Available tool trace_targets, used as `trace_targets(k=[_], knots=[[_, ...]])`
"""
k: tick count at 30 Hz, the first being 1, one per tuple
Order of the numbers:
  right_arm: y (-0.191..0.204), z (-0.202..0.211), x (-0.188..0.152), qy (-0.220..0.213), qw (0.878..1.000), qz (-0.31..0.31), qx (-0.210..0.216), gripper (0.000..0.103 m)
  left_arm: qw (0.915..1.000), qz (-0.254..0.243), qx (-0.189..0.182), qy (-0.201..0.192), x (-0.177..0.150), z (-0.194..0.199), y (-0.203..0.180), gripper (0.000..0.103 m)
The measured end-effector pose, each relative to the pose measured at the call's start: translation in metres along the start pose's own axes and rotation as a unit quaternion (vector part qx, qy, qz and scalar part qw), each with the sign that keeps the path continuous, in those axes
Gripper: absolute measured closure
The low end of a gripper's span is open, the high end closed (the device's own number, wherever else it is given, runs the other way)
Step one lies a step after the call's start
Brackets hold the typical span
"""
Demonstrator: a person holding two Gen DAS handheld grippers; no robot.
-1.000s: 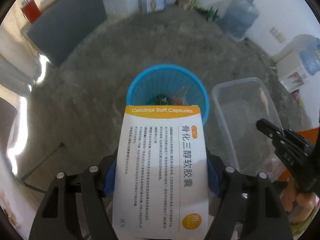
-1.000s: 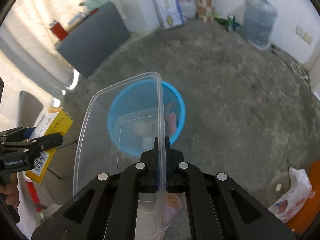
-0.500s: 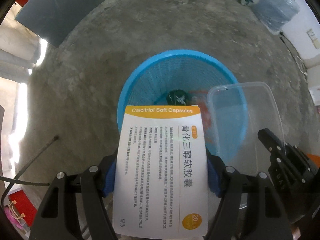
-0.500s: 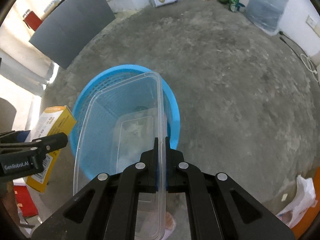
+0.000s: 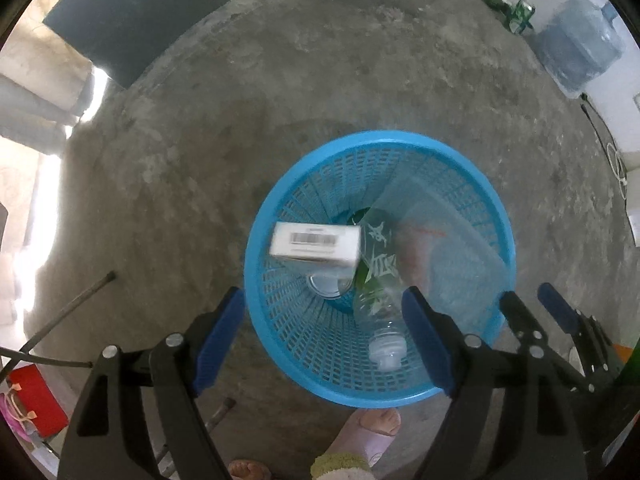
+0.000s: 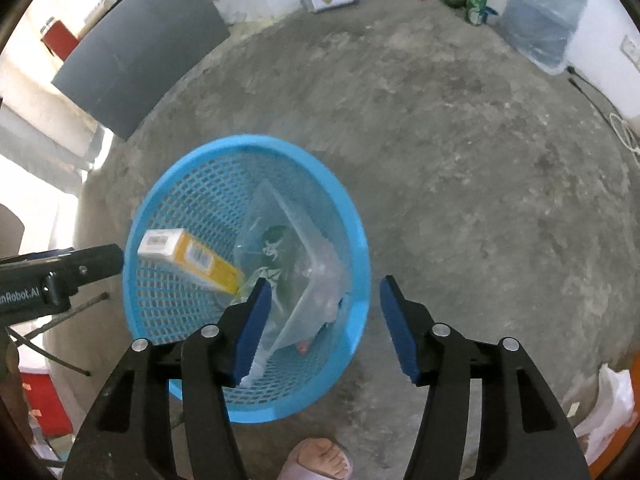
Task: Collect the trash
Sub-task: 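Open the left tool over the basket while the right tool releases the tray, then move both open tools back over the table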
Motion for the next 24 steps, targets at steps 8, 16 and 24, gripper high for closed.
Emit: trace_targets(k=[8, 16, 24], knots=[[-0.008, 0.055, 0.002, -0.025, 0.999, -0.009, -0.019, 0.049, 0.997, 0.057, -0.051, -0.012, -0.013, 0.048, 0.018, 0.024], [0.007, 0.146, -0.011, -0.065, 0.998, -0.021, -0.011, 0.049, 0.9853, 0.077, -0.128, -0.083, -0.049, 0.16, 0.046, 0.024], [0.058, 0.267, -0.058, -0.128, 0.991, 0.025, -0.01, 0.034, 0.9651, 0.01, -0.202, -0.167, -0.146, 0.293, 0.094, 0.023]])
Point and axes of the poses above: each gripper's, at about its wrist camera, not at the fingertips, and z roughly against the way its jaws point, y to its left, x to its top, the point moved 10 cm from there along -z, roughly the way its jaws point, and after that the axes turned 1 degree about -x, right-handed, at the moved point
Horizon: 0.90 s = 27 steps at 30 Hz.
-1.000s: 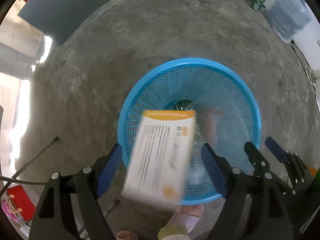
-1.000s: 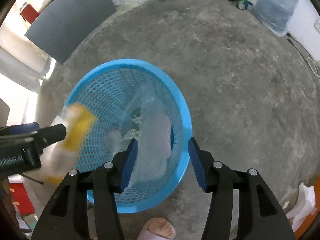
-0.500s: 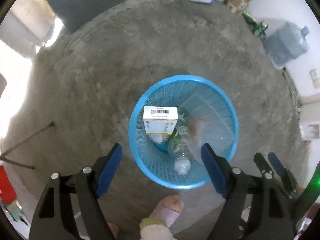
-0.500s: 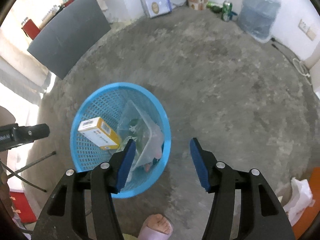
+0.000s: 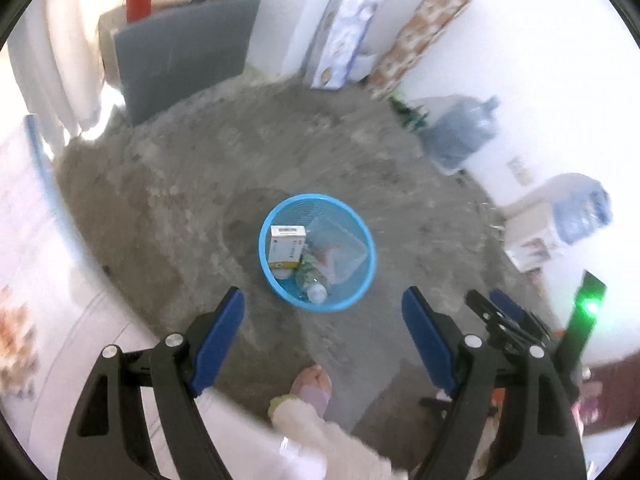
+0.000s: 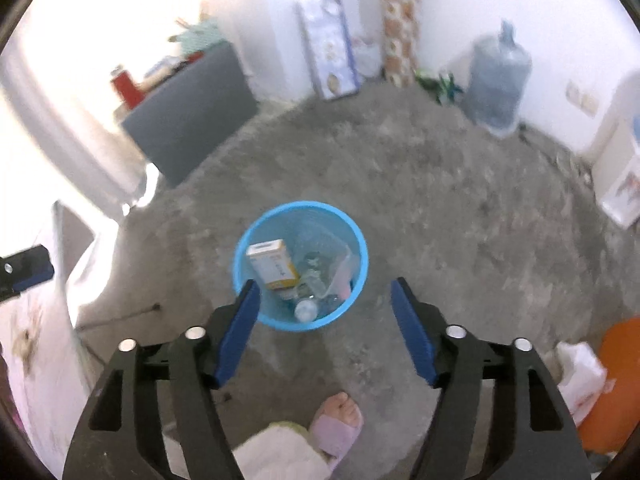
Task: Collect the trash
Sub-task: 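Move both open tools back over the table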
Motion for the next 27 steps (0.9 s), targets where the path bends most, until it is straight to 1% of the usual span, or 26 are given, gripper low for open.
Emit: trace_targets(k=[1, 2, 3, 4, 6, 8, 11, 12, 13, 14, 16, 18, 21, 22, 23, 27], knots=[[0.007, 0.01, -0.001, -0.006, 1.0, 0.01, 0.001, 0.031, 0.9999, -0.003, -0.008, -0.008, -0.006, 0.015, 0.001, 0.022], [0.017, 0.022, -0.004, -0.012, 1.0, 0.022, 0.005, 0.029, 0.9994, -0.003, -0.023, -0.025, -0.019, 0.042, 0.005, 0.022], [0.03, 0.038, -0.008, -0.017, 0.999, 0.036, 0.012, 0.028, 0.9989, -0.002, -0.03, -0.035, -0.028, 0.061, 0.011, 0.021], [0.038, 0.047, -0.011, -0.02, 0.999, 0.043, 0.016, 0.028, 0.9986, -0.001, -0.033, -0.041, -0.034, 0.072, 0.015, 0.021], [0.065, 0.068, -0.019, -0.02, 0.997, 0.068, 0.037, 0.027, 0.9971, -0.003, -0.04, -0.065, -0.057, 0.109, 0.029, 0.021], [0.097, 0.089, -0.027, -0.024, 0.993, 0.101, 0.061, 0.023, 0.9953, -0.004, -0.031, -0.091, -0.078, 0.137, 0.045, 0.02], [0.137, 0.109, -0.036, -0.033, 0.985, 0.144, 0.091, 0.018, 0.9917, -0.006, -0.006, -0.128, -0.112, 0.17, 0.066, 0.019], [0.158, 0.116, -0.04, -0.033, 0.981, 0.162, 0.104, 0.017, 0.99, -0.002, 0.005, -0.141, -0.123, 0.179, 0.075, 0.018], [0.169, 0.119, -0.042, -0.032, 0.978, 0.172, 0.113, 0.016, 0.9877, 0.004, 0.016, -0.156, -0.138, 0.189, 0.085, 0.018], [0.189, 0.122, -0.047, -0.027, 0.973, 0.187, 0.133, 0.016, 0.986, 0.01, 0.024, -0.165, -0.147, 0.196, 0.093, 0.018], [0.216, 0.126, -0.053, -0.017, 0.965, 0.203, 0.163, 0.016, 0.98, 0.034, 0.046, -0.19, -0.168, 0.213, 0.118, 0.017], [0.246, 0.125, -0.061, -0.004, 0.956, 0.225, 0.191, 0.016, 0.9755, 0.049, 0.065, -0.204, -0.187, 0.226, 0.138, 0.017], [0.285, 0.128, -0.072, 0.002, 0.942, 0.259, 0.216, 0.016, 0.9647, 0.068, 0.107, -0.231, -0.21, 0.252, 0.174, 0.017], [0.3, 0.127, -0.077, 0.009, 0.936, 0.27, 0.226, 0.016, 0.9596, 0.079, 0.124, -0.24, -0.219, 0.261, 0.188, 0.017], [0.314, 0.125, -0.083, 0.018, 0.931, 0.279, 0.236, 0.016, 0.9565, 0.085, 0.132, -0.246, -0.225, 0.268, 0.197, 0.016], [0.358, 0.112, -0.1, 0.053, 0.915, 0.299, 0.266, 0.016, 0.9412, 0.121, 0.175, -0.262, -0.246, 0.289, 0.244, 0.013]])
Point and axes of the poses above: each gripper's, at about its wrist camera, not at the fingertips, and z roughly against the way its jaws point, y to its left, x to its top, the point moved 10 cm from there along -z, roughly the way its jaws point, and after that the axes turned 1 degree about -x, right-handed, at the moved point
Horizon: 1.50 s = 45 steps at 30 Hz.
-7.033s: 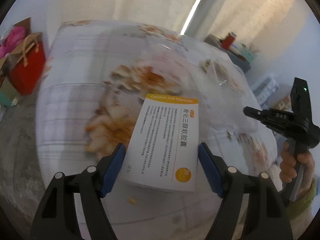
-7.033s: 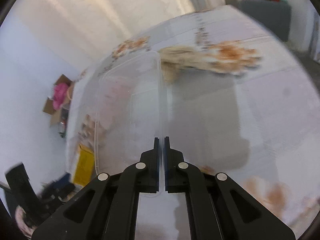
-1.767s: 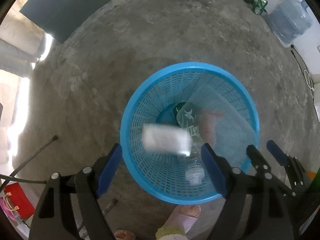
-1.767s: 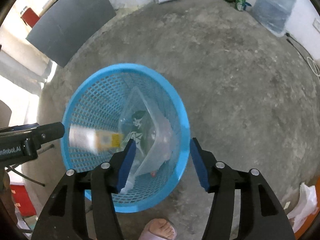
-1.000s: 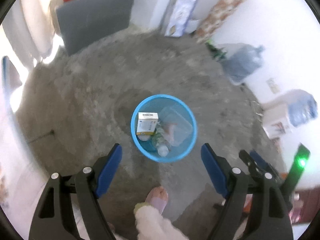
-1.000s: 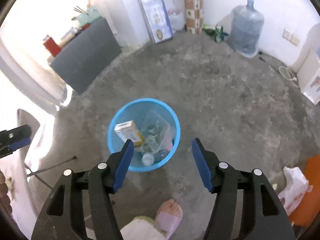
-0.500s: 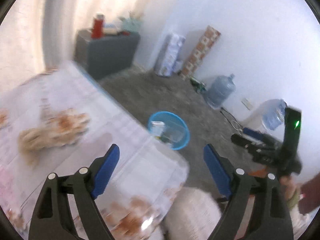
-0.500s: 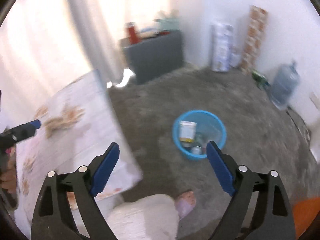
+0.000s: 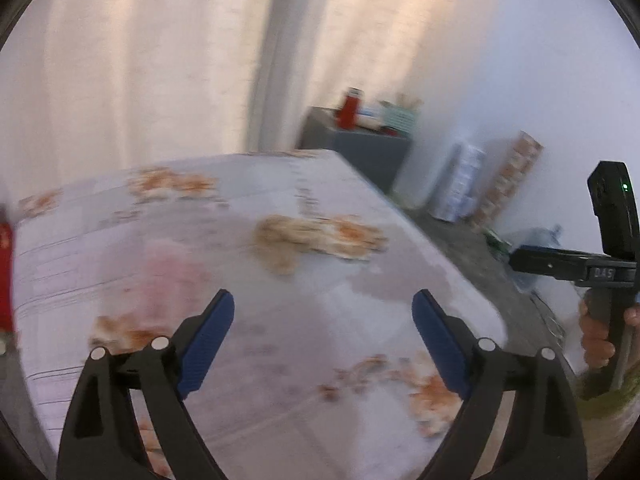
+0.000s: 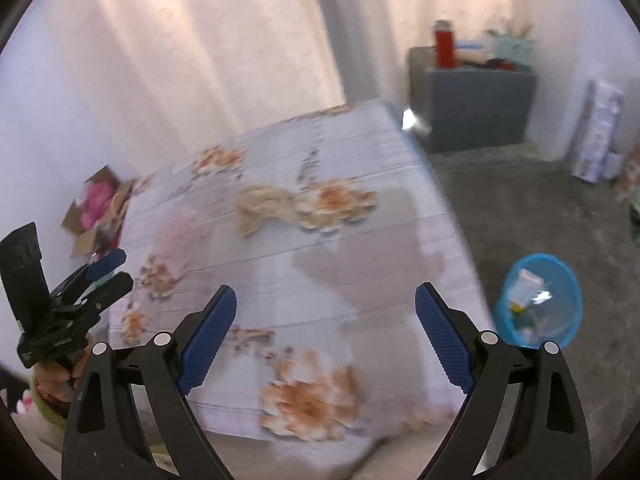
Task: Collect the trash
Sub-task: 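Move both open tools back over the table, then grasp the pink-printed cake bag with the left tool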
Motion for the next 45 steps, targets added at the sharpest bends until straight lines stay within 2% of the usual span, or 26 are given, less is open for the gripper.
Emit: trace_targets(k=[5, 9, 14, 21, 27, 31, 34, 36, 40, 41, 43, 45], knots=[[0.041, -0.041, 0.018, 0.029, 0.999, 0.019, 0.021, 0.016, 0.9967, 0.058, 0.056, 0.004, -0.004, -0.002, 0.07, 0.01], [0.065, -0.077, 0.034, 0.063, 0.997, 0.025, 0.044, 0.016, 0.9937, 0.087, 0.067, 0.02, -0.012, -0.012, 0.106, 0.01], [0.081, -0.121, 0.052, 0.098, 0.994, 0.013, 0.048, 0.016, 0.994, 0.078, 0.067, 0.037, -0.015, -0.032, 0.118, 0.008], [0.091, -0.176, 0.077, 0.114, 0.993, 0.025, 0.015, 0.016, 0.9929, 0.066, 0.074, 0.065, -0.018, -0.064, 0.128, 0.006], [0.108, -0.213, 0.072, 0.131, 0.988, 0.078, -0.02, 0.016, 0.9903, 0.064, 0.089, 0.085, -0.028, -0.082, 0.133, 0.006], [0.107, -0.223, 0.063, 0.135, 0.986, 0.096, -0.033, 0.016, 0.987, 0.074, 0.107, 0.094, -0.034, -0.086, 0.139, 0.006], [0.104, -0.223, 0.059, 0.132, 0.985, 0.106, -0.041, 0.018, 0.9857, 0.08, 0.116, 0.093, -0.036, -0.087, 0.141, 0.014], [0.102, -0.22, 0.058, 0.128, 0.984, 0.111, -0.046, 0.027, 0.9844, 0.077, 0.127, 0.095, -0.038, -0.087, 0.143, 0.023], [0.098, -0.216, 0.051, 0.129, 0.984, 0.11, -0.047, 0.053, 0.9839, 0.068, 0.136, 0.094, -0.04, -0.085, 0.141, 0.041], [0.097, -0.215, 0.049, 0.13, 0.985, 0.108, -0.045, 0.062, 0.9839, 0.068, 0.136, 0.093, -0.041, -0.084, 0.141, 0.047], [0.095, -0.212, 0.046, 0.13, 0.985, 0.107, -0.045, 0.072, 0.984, 0.071, 0.135, 0.092, -0.041, -0.082, 0.14, 0.059], [0.093, -0.206, 0.042, 0.128, 0.985, 0.105, -0.044, 0.081, 0.9843, 0.08, 0.128, 0.092, -0.041, -0.081, 0.14, 0.076]])
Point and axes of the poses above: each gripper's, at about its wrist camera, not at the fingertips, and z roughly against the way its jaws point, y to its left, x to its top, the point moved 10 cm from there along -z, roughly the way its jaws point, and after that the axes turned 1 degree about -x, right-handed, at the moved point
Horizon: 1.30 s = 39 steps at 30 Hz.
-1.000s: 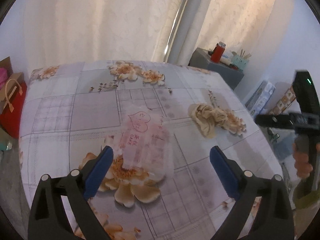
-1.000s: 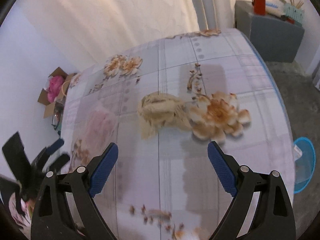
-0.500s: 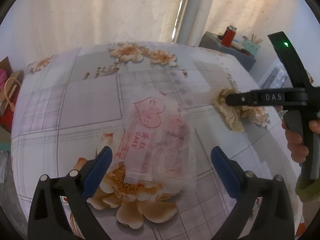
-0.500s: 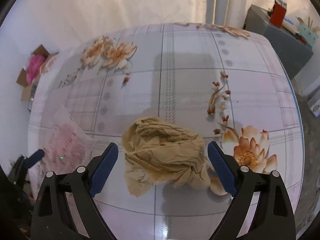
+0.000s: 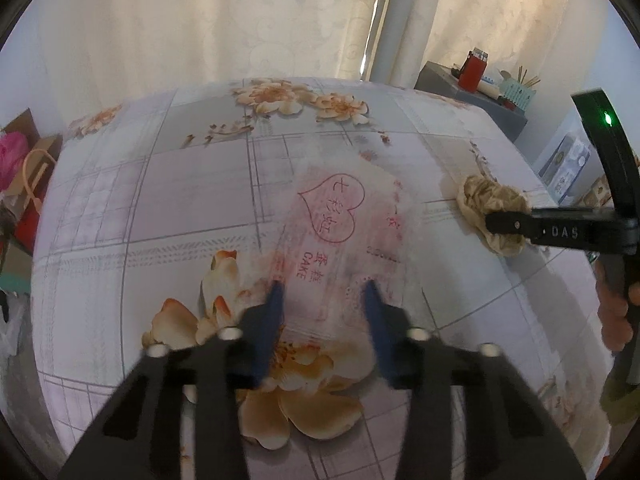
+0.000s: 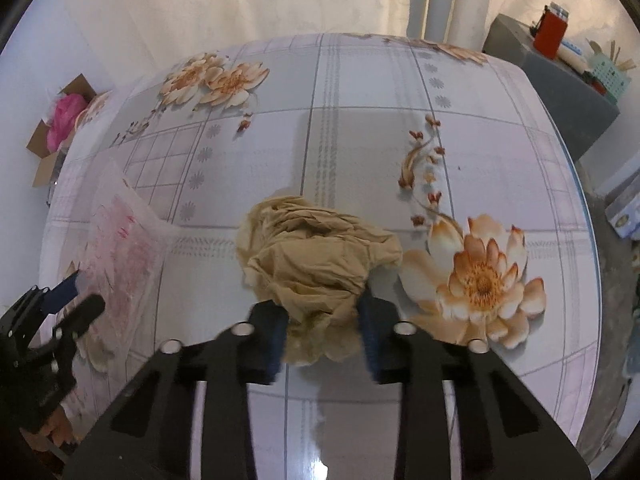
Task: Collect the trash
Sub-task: 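Grasp the pink-printed cake bag with the left tool, then grasp the crumpled beige cloth with the right tool while the left tool holds the bag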
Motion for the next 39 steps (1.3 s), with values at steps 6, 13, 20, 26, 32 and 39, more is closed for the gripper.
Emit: trace_targets(k=[6, 13, 20, 26, 32, 39], knots=[[-0.005, 0.018, -0.018, -0.012, 1.0, -0.014, 0.011, 0.094, 0.9993, 0.016, -0.031, 0.016, -0.012, 0.003, -0.007, 0.099], [-0.014, 0.041, -0.047, -0.029, 0.998, -0.04, 0.027, 0.095, 0.9982, 0.007, -0.049, 0.035, -0.038, 0.017, -0.019, 0.103], [-0.028, 0.067, -0.107, -0.039, 0.997, -0.061, 0.038, 0.095, 0.9963, -0.013, -0.064, 0.056, -0.074, 0.046, -0.025, 0.103], [-0.023, 0.078, -0.153, -0.045, 0.996, -0.068, 0.046, 0.094, 0.9928, -0.027, -0.085, 0.08, -0.106, 0.062, -0.03, 0.103], [-0.025, 0.079, -0.175, -0.053, 0.991, -0.102, 0.07, 0.088, 0.994, -0.022, -0.09, 0.058, -0.094, 0.074, -0.032, 0.088], [-0.026, 0.084, -0.179, -0.062, 0.986, -0.129, 0.085, 0.048, 0.9965, -0.02, -0.079, 0.018, -0.058, 0.074, -0.053, 0.016]])
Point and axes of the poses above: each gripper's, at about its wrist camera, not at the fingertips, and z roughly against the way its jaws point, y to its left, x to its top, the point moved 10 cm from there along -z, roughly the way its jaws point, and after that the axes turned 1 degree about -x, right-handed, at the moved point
